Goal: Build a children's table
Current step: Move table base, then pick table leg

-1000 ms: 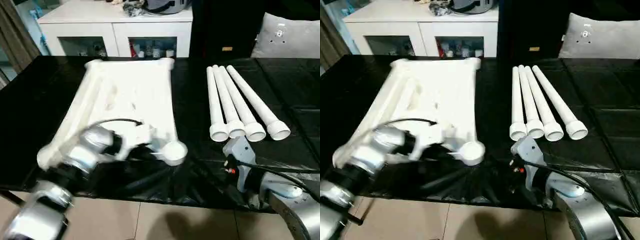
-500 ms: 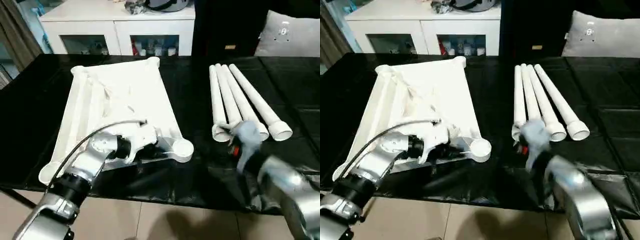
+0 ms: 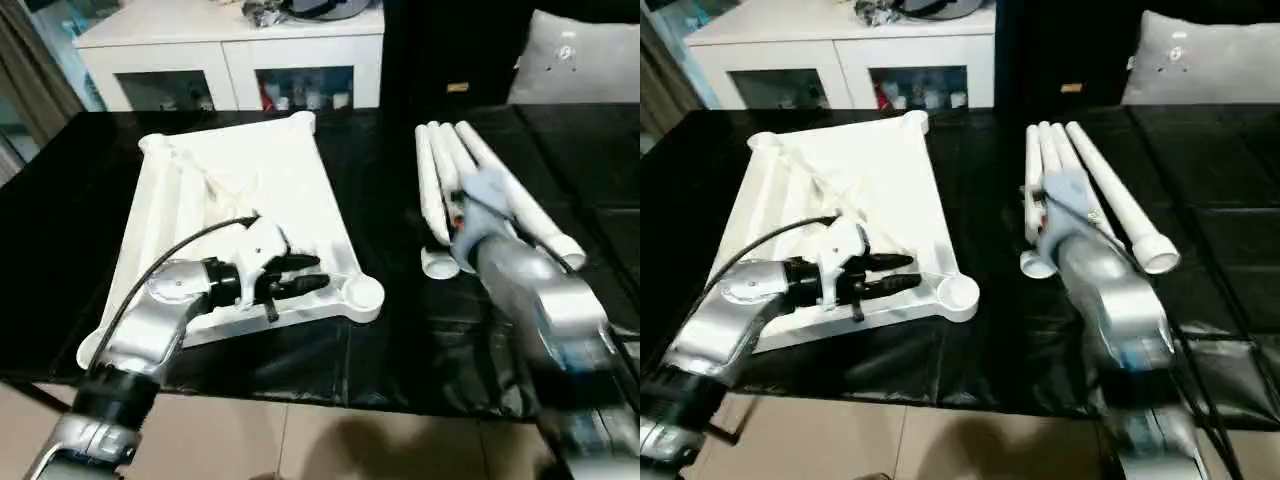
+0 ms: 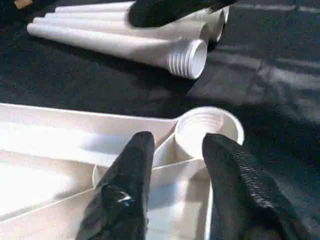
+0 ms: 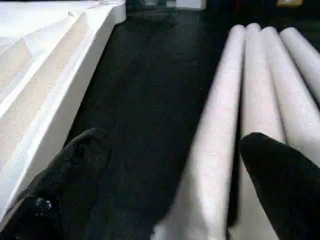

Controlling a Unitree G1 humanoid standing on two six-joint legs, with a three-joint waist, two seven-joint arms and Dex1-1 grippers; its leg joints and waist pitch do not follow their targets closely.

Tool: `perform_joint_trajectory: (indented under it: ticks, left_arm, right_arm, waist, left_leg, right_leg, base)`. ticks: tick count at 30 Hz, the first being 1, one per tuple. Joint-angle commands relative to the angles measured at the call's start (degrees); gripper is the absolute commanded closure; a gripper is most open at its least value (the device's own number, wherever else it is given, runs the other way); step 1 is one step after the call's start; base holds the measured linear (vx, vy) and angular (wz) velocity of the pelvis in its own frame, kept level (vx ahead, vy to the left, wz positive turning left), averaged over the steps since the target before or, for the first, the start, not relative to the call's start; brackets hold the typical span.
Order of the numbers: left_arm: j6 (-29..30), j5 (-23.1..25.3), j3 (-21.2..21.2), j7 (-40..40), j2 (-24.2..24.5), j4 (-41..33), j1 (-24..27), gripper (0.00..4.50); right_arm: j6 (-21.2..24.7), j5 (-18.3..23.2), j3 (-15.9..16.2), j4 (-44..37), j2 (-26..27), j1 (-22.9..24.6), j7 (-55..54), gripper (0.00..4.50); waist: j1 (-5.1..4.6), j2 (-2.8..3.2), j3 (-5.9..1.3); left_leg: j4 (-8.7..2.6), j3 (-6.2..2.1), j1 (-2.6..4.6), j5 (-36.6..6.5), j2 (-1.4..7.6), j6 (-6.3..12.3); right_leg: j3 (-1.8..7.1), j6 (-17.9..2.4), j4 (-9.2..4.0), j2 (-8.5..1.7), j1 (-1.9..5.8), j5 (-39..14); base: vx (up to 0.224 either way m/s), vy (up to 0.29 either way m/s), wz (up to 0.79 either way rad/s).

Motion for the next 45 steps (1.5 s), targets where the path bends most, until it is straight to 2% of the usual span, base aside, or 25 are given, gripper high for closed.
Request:
perform_joint_trajectory:
  ticks: [1,2,3,4,5,7,8,9,10,11,13,14,15,18,19,25,30,33,34,37,38,39,45]
  left_arm:
    - [2.49,-0.22,0.19,1.02,0.3,-3.02,0.99,2.42]
    - [3.78,0.12,-0.52,1.49,0.35,-5.07,1.72,2.3]
    - [4.2,0.22,-0.79,1.65,0.37,-5.75,1.98,2.3]
    - [4.73,0.13,-0.86,1.76,0.4,-6.18,2.14,2.21]
    - [6.45,-0.21,-1.15,2.1,0.59,-7.94,2.87,2.06]
    - [7.01,-0.33,-1.26,2.22,0.7,-8.57,3.13,2.06]
    - [8.49,-0.56,-1.43,2.56,0.98,-9.91,3.63,2.06]
    - [8.79,-0.58,-1.43,2.66,1.03,-10.17,3.73,2.06]
    - [9.24,-0.69,-1.34,2.85,0.99,-10.35,3.78,2.06]
    - [10.08,-0.71,-1.22,3.25,0.99,-10.85,3.91,2.06]
    - [10.29,-0.66,-1.22,3.38,1.03,-10.97,3.94,2.06]
    - [10.77,-0.39,-1.34,3.8,1.17,-11.02,3.82,2.06]
    - [11.01,-0.27,-1.38,3.95,1.22,-11.06,3.76,2.06]
    - [11.37,-0.01,-1.48,4.18,1.28,-11.02,3.64,2.06]
    - [11.62,0.02,-1.56,4.27,1.34,-11.14,3.64,2.06]
    - [12.39,-0.08,-1.74,4.43,1.56,-11.57,3.64,2.06]
    - [12.83,-0.14,-1.91,4.52,1.84,-11.61,3.49,2.06]
    - [13.26,-0.22,-2.21,4.43,1.96,-11.61,3.42,2.06]
    - [13.26,-0.17,-2.26,4.46,1.95,-11.6,3.43,2.06]
    - [13.36,-0.17,-2.25,4.54,1.91,-11.67,3.49,2.06]
    - [13.39,-0.16,-2.27,4.58,1.91,-11.67,3.5,2.06]
    - [13.4,-0.16,-2.29,4.63,1.93,-11.69,3.54,2.06]
    - [13.56,-0.19,-2.43,4.78,2.12,-11.88,3.7,2.06]
  right_arm:
    - [0.5,-0.53,-0.28,5.44,1.1,-3.52,-0.5,0.0]
    - [-0.55,-0.75,-0.35,11.0,1.68,-6.75,0.02,0.0]
    - [-1.06,-0.69,-0.42,12.87,1.89,-7.72,0.32,0.0]
    - [-1.27,-0.89,-0.49,13.98,1.98,-8.23,0.05,0.0]
    - [-2.22,-2.15,-0.2,18.29,2.02,-9.99,-1.14,0.0]
    - [-2.66,-2.48,-0.24,19.76,2.09,-10.55,-1.7,0.0]
    - [-4.0,-3.05,-0.64,23.3,2.3,-11.9,-3.33,0.0]
    - [-4.5,-3.13,-0.78,24.18,2.37,-12.23,-3.68,0.0]
    - [-5.25,-3.02,-1.21,25.58,2.58,-12.76,-4.13,0.0]
    - [-6.91,-3.28,-1.42,29.28,2.73,-14.27,-4.55,0.0]
    - [-7.47,-3.56,-1.28,30.74,2.7,-14.84,-4.68,0.0]
    - [-9.12,-3.53,-2.13,34.93,2.93,-16.61,-5.16,0.0]
    - [-9.58,-3.5,-2.34,36.15,3.0,-17.16,-5.15,0.0]
    - [-9.41,-3.23,-2.66,38.72,3.26,-18.22,-4.64,0.0]
    - [-9.29,-2.88,-3.02,40.06,3.47,-18.75,-4.25,0.0]
    - [-8.74,-2.59,-3.89,44.97,3.49,-20.59,-4.38,0.0]
    - [-9.96,-2.23,-5.33,49.83,3.04,-23.13,-5.47,0.0]
    - [-9.08,-2.52,-5.81,52.09,2.63,-24.22,-4.92,0.0]
    - [-9.36,-2.56,-5.9,52.36,2.5,-24.22,-4.93,0.0]
    - [-9.79,-2.2,-6.54,53.08,2.07,-24.26,-5.12,0.0]
    - [-9.98,-2.21,-6.58,53.7,1.91,-24.48,-5.01,0.0]
    - [-10.13,-2.22,-6.63,54.2,1.78,-24.65,-4.91,0.0]
    - [-9.43,-1.71,-7.57,57.13,1.42,-25.91,-2.12,0.0]
  waist:
    - [-0.01,-0.25,-4.47]
    - [0.06,-1.42,-4.67]
    - [0.17,-0.74,-4.53]
    - [0.28,-0.57,-4.53]
    - [0.29,-1.09,-4.6]
    - [0.38,-1.03,-4.53]
    - [0.57,-1.35,-4.61]
    - [0.7,-1.07,-4.63]
    - [0.73,-1.07,-4.55]
    - [0.8,-1.0,-4.84]
    - [0.89,-1.05,-4.86]
    - [0.85,-1.05,-4.58]
    - [0.88,-0.94,-4.47]
    - [0.86,-0.84,-4.29]
    - [0.9,-0.69,-4.24]
    - [0.82,-0.63,-4.24]
    - [0.75,-0.51,-4.23]
    - [0.76,-0.6,-4.32]
    - [0.77,-0.84,-4.31]
    - [0.86,-0.75,-4.42]
    - [0.86,-0.99,-4.45]
    - [0.9,-0.84,-4.44]
    - [0.95,-0.99,-4.39]
  left_leg:
    - [-3.03,-1.42,0.42,5.14,3.92,2.22]
    - [-2.99,-1.25,0.47,5.87,4.01,2.85]
    - [-2.95,-1.38,0.13,6.52,3.87,3.66]
    - [-2.77,-1.27,0.12,6.53,3.97,3.9]
    - [-2.74,-1.26,0.13,7.29,4.07,4.91]
    - [-2.64,-1.17,0.11,7.27,4.11,5.43]
    - [-2.6,-1.07,0.15,7.42,4.2,5.84]
    - [-2.54,-1.06,0.27,7.55,4.2,5.99]
    - [-2.5,-1.06,0.18,7.58,4.2,6.13]
    - [-2.15,-1.04,0.02,8.09,4.15,6.34]
    - [-1.92,-1.04,-0.16,8.93,4.07,6.72]
    - [-1.94,-0.9,-0.3,7.53,4.05,6.98]
    - [-2.05,-0.85,-0.2,5.17,4.08,6.66]
    - [-2.38,-0.88,-0.06,2.33,4.24,5.56]
    - [-2.41,-0.88,-0.07,1.81,4.24,5.35]
    - [-2.64,-0.91,-0.05,-0.46,4.21,4.08]
    - [-2.74,-0.91,-0.06,-1.89,4.15,3.09]
    - [-2.59,-0.87,-0.14,-1.14,4.03,3.5]
    - [-2.58,-0.84,-0.21,-0.98,4.04,3.67]
    - [-2.43,-0.82,-0.26,0.0,4.03,4.43]
    - [-2.4,-0.8,-0.35,0.39,4.03,4.8]
    - [-2.35,-0.81,-0.35,0.53,4.02,5.03]
    - [-2.34,-0.75,-0.32,-0.05,4.16,5.6]
  right_leg:
    - [2.69,-16.02,-2.33,-5.02,2.91,17.34]
    - [2.67,-16.1,-2.34,-4.9,2.82,18.68]
    - [2.45,-16.56,-2.09,-5.01,2.73,18.93]
    - [2.44,-16.52,-2.07,-5.05,2.62,18.73]
    - [2.35,-16.73,-1.89,-4.96,2.63,18.75]
    - [2.32,-16.94,-1.95,-5.03,2.44,17.84]
    - [2.34,-17.01,-1.91,-5.03,2.43,17.01]
    - [2.26,-17.18,-1.93,-4.97,2.22,16.02]
    - [2.29,-17.13,-1.96,-4.91,2.19,15.66]
    - [2.31,-17.48,-1.61,-5.02,2.15,16.15]
    - [2.29,-17.61,-1.44,-4.86,1.99,17.08]
    - [2.22,-17.76,-1.58,-4.85,1.74,15.7]
    - [2.22,-18.04,-1.86,-4.95,1.72,13.14]
    - [2.17,-17.79,-2.09,-4.81,1.71,9.67]
    - [2.17,-17.74,-2.13,-4.84,1.7,9.26]
    - [2.11,-17.49,-2.32,-4.84,1.65,7.58]
    - [2.09,-17.39,-2.4,-4.81,1.59,6.77]
    - [2.04,-17.66,-2.27,-4.78,1.66,8.33]
    - [2.05,-17.69,-2.31,-4.82,1.7,8.48]
    - [2.0,-17.74,-2.19,-4.82,1.71,9.16]
    - [1.98,-17.86,-2.17,-4.84,1.75,9.39]
    - [1.95,-18.0,-2.16,-4.87,1.71,9.18]
    - [1.82,-18.27,-2.17,-4.75,1.6,7.72]
  base:
    - [0.0,0.0,0.0]
    - [0.0,0.0,0.0]
    - [0.0,0.0,0.0]
    - [0.0,0.0,0.0]
    - [0.0,0.0,0.0]
    - [0.0,0.0,0.0]
    - [0.0,0.0,0.0]
    - [0.0,0.0,0.0]
    - [0.0,0.0,0.0]
    - [0.0,0.0,0.0]
    - [0.0,0.0,0.0]
    - [0.0,0.0,0.0]
    - [0.0,0.0,0.0]
    - [0.0,0.0,0.0]
    - [0.0,0.0,0.0]
    - [0.0,0.0,0.0]
    - [0.0,0.0,0.0]
    - [0.0,0.0,0.0]
    - [0.0,0.0,0.0]
    - [0.0,0.0,0.0]
    - [0.0,0.0,0.0]
    - [0.0,0.0,0.0]
    - [0.0,0.0,0.0]
